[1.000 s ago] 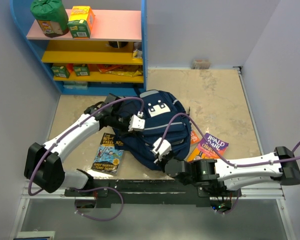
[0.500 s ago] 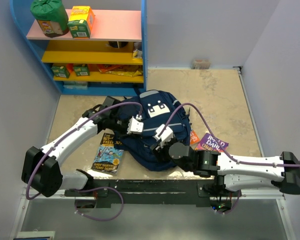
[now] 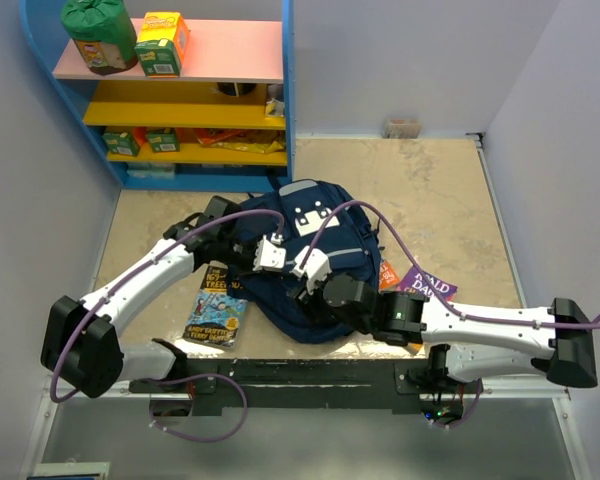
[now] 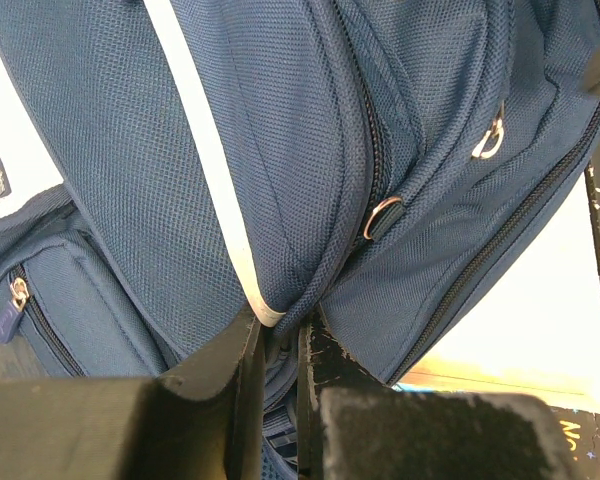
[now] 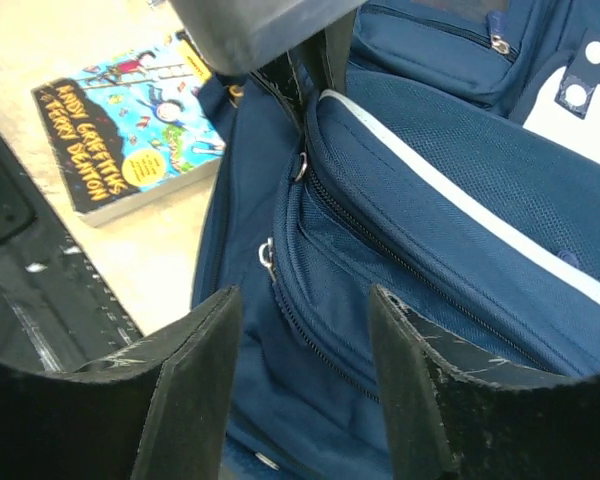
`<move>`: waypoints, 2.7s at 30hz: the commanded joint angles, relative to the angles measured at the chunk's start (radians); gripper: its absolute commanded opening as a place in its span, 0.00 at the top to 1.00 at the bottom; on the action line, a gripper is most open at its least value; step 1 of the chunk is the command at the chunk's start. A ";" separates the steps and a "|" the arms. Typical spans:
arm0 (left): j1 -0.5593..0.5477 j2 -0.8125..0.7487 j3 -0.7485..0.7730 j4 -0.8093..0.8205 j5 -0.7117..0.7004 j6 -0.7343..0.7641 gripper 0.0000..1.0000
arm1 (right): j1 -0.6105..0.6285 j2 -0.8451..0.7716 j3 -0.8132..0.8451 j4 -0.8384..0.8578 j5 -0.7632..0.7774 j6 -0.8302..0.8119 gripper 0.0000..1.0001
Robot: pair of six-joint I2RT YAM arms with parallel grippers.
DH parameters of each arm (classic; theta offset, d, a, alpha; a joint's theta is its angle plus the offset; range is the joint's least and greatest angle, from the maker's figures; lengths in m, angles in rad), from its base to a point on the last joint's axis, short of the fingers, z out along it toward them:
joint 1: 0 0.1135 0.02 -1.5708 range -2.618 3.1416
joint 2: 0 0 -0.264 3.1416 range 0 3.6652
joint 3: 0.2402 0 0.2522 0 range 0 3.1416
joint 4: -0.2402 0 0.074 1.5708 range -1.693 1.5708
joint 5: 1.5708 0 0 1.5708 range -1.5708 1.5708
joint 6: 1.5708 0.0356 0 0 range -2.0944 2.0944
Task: Pack the student bag
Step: Adjust the student bag at the center of the board.
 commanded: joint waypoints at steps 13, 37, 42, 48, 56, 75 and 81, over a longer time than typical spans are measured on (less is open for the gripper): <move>0.018 -0.037 -0.001 0.053 -0.029 -0.037 1.00 | -0.004 -0.073 0.033 -0.138 -0.143 0.351 0.43; 0.018 -0.040 -0.018 0.027 -0.033 -0.001 1.00 | -0.005 0.005 -0.042 0.106 0.164 0.366 0.50; 0.018 -0.047 -0.020 0.027 -0.019 -0.021 1.00 | -0.005 0.014 -0.084 0.211 0.088 0.276 0.55; 0.018 -0.043 -0.018 0.029 -0.019 -0.029 1.00 | -0.004 -0.006 -0.148 0.389 0.026 0.217 0.60; 0.018 -0.020 0.012 0.017 0.013 -0.046 1.00 | -0.001 -0.076 -0.285 0.641 -0.104 0.207 0.74; 0.018 -0.035 0.059 0.004 0.036 -0.075 1.00 | 0.022 -0.039 -0.214 0.484 -0.028 0.279 0.62; 0.007 -0.046 0.026 0.066 0.051 -0.144 1.00 | 0.041 -0.072 -0.131 0.303 -0.014 0.467 0.50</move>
